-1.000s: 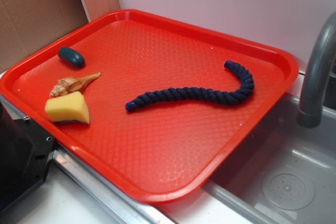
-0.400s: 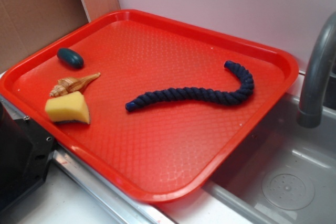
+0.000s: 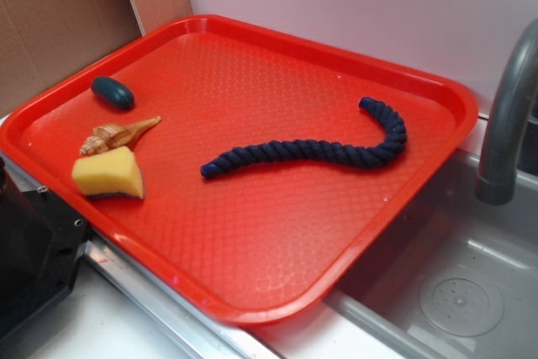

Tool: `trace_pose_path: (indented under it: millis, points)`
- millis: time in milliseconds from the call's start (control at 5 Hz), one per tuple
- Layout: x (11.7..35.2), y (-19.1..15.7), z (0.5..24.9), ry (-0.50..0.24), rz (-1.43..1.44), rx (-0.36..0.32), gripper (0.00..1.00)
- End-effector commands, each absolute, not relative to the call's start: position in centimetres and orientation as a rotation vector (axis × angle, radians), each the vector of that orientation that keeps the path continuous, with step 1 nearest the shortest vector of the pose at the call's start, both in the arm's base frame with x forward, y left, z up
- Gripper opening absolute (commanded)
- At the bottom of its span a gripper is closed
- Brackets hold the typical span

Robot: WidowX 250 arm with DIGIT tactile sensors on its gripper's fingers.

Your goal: Grab the plastic pickle.

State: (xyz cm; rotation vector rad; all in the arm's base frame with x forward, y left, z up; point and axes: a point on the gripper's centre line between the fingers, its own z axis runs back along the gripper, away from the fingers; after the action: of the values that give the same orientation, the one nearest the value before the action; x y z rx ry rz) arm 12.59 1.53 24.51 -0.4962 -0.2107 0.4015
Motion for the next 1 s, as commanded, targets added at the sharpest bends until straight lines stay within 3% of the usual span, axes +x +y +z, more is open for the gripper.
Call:
trace_pose_path:
  millis: [0,600,800]
  points:
    - [12.6,1.8,24.8,-0.328,0.623,-0.481,1.00]
    - [12.6,1.8,24.8,-0.328,0.623,-0.481,1.00]
    - [17.8,6.9,19.7,-0.182,0.885,-0.291,1.00]
